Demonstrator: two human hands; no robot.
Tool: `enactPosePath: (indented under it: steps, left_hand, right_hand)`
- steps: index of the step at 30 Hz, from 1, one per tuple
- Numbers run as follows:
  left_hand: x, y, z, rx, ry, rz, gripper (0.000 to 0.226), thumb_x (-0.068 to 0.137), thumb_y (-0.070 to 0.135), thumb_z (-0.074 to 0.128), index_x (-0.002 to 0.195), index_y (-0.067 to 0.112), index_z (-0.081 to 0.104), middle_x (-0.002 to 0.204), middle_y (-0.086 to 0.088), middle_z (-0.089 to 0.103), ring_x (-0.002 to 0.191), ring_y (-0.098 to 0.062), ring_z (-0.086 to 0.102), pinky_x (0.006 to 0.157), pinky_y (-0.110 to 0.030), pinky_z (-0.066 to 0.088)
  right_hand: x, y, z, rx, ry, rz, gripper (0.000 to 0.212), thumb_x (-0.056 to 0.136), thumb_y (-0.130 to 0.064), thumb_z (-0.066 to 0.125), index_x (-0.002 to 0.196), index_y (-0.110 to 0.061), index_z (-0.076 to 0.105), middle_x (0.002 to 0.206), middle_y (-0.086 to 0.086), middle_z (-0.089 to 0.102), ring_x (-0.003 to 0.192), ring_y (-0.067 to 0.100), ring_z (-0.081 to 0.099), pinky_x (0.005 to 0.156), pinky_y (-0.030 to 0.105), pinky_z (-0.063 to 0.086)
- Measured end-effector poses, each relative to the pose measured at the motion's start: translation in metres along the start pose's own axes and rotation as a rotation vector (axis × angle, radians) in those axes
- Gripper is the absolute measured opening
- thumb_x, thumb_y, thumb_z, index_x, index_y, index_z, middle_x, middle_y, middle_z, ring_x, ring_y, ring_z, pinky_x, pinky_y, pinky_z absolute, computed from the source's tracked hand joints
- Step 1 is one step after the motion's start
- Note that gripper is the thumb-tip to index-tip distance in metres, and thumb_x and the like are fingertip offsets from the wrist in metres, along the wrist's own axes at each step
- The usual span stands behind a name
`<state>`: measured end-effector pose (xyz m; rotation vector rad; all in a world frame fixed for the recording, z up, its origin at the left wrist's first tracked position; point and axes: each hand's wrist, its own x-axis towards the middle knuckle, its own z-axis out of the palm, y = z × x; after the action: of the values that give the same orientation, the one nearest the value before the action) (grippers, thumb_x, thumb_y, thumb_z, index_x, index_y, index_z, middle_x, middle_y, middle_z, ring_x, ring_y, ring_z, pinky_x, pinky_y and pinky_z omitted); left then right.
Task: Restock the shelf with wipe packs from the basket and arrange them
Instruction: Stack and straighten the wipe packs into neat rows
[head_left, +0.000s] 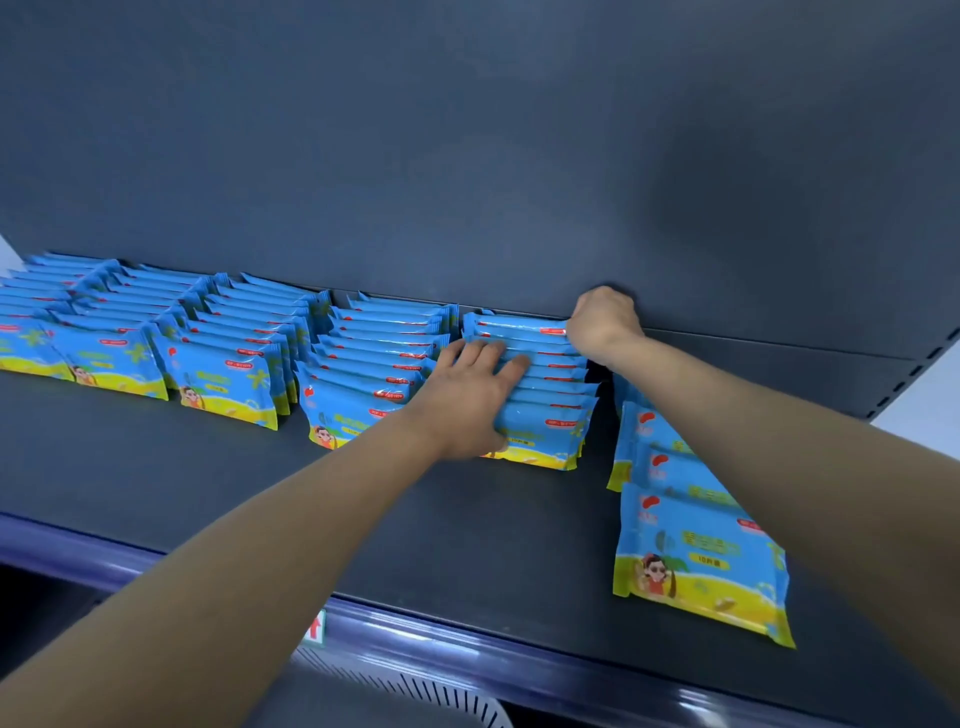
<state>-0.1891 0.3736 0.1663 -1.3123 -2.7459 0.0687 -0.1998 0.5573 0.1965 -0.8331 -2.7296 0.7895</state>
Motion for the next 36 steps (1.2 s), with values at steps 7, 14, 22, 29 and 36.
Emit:
enactPosePath:
  steps: [7, 14, 22, 29, 36]
  left_hand:
    - [0.008, 0.005, -0.003, -0.089, -0.099, -0.080, 0.102, 0.071, 0.049, 0.068, 0.147, 0.026, 0.004, 0.155, -0.013, 0.001, 0.142, -0.034, 0.001, 0.114, -0.045, 0.010]
    - [0.013, 0.008, -0.009, -0.244, -0.149, -0.128, 0.105, 0.066, 0.043, 0.074, 0.147, 0.028, 0.009, 0.150, -0.013, 0.014, 0.141, -0.035, 0.001, 0.111, -0.046, 0.027]
    - [0.018, 0.006, -0.012, -0.070, -0.285, -0.089, 0.109, 0.077, 0.044, 0.067, 0.147, 0.026, -0.015, 0.155, -0.014, -0.016, 0.143, -0.033, -0.014, 0.115, -0.045, 0.013]
    - [0.015, 0.008, -0.016, 0.146, -0.221, -0.084, 0.111, 0.073, 0.056, 0.064, 0.148, 0.020, -0.009, 0.156, -0.016, -0.004, 0.143, -0.035, -0.007, 0.117, -0.047, 0.000]
    - [-0.012, -0.014, -0.027, -0.013, -0.056, -0.022, 0.104, 0.068, 0.051, 0.073, 0.148, 0.020, 0.014, 0.153, -0.004, 0.018, 0.142, -0.024, 0.009, 0.115, -0.040, -0.005]
  right_hand:
    - [0.001, 0.014, -0.005, 0.212, -0.003, 0.100, 0.024, 0.091, -0.016, 0.055, 0.069, -0.006, 0.049, 0.087, 0.010, 0.052, 0.075, 0.025, 0.054, 0.077, 0.037, 0.053]
    - [-0.009, 0.016, 0.001, 0.279, -0.163, 0.094, 0.027, 0.087, -0.030, 0.064, 0.091, -0.004, 0.055, 0.091, 0.009, 0.056, 0.077, 0.022, 0.060, 0.070, 0.036, 0.057]
    - [-0.018, 0.021, -0.015, 0.272, -0.141, 0.086, 0.036, 0.094, -0.028, 0.051, 0.063, -0.013, 0.041, 0.062, 0.003, 0.041, 0.056, 0.020, 0.045, 0.062, 0.032, 0.050]
    - [-0.054, 0.021, -0.043, 0.132, -0.259, -0.299, 0.038, 0.076, -0.042, 0.073, 0.097, -0.011, 0.065, 0.097, 0.004, 0.065, 0.092, 0.018, 0.060, 0.081, 0.033, 0.048]
    - [-0.082, 0.021, -0.019, -0.533, -0.263, -0.499, 0.067, 0.075, -0.046, 0.070, 0.128, -0.017, 0.040, 0.125, 0.005, 0.038, 0.114, 0.025, 0.032, 0.093, 0.038, 0.037]
